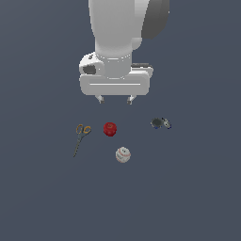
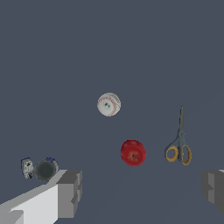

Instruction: Pick up a designated object from a clutter of objects.

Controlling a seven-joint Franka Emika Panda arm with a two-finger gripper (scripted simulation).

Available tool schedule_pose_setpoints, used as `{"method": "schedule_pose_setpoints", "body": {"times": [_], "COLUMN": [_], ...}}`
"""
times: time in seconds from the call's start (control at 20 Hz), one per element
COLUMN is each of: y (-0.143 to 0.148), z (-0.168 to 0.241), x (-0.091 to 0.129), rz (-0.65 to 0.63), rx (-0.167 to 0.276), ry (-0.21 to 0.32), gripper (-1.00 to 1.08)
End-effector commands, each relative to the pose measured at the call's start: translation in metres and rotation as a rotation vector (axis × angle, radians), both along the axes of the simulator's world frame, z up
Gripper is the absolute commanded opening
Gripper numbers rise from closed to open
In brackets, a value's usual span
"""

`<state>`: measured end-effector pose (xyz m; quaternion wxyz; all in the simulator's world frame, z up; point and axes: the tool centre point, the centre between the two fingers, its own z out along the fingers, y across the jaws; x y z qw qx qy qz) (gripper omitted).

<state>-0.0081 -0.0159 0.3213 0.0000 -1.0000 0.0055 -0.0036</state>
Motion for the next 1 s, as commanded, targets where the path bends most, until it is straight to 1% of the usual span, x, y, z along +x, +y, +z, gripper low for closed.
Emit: {"method": "schedule_pose_setpoints", "body": {"times": [0.0, 0.45, 0.75, 0.95], "y": [0.000, -0.013, -0.013, -0.014], "z": [0.000, 0.002, 0.000, -0.009], "x": [0.000, -0.004, -0.004, -0.004], "rz": [0.000, -0.075, -0.073, -0.079], "rx": [0.000, 0.027, 0.026, 0.026], "ry": [0.000, 0.014, 0.014, 0.013], "gripper": [1.00, 1.00, 1.00, 1.00]}}
